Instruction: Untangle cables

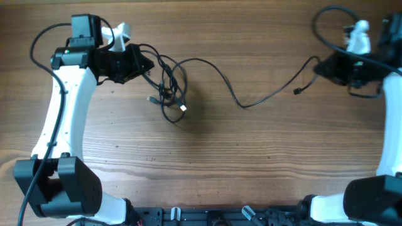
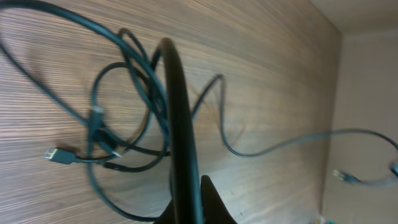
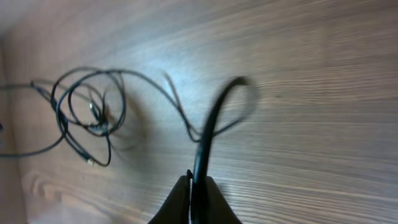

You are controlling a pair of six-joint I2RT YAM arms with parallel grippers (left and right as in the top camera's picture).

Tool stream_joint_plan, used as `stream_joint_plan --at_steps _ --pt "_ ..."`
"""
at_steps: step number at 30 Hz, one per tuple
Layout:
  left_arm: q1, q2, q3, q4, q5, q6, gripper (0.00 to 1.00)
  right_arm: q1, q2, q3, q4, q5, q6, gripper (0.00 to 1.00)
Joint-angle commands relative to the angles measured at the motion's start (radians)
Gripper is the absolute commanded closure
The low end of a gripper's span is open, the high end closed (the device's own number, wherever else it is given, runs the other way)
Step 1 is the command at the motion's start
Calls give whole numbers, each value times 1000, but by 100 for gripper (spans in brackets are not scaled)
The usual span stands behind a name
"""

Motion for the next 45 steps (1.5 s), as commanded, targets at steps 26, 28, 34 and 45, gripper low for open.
stream_joint_plan --at_steps 26,28,34,45 --pt "-100 3 6 -1 130 42 96 651 417 -11 698 -130 756 31" --pt "-100 3 6 -1 130 42 96 663 446 -11 735 -130 773 34" --pt "-100 3 6 -1 130 42 96 670 502 -11 820 -125 821 43" --pt "-100 3 6 -5 129 42 96 699 548 -10 872 -127 783 96"
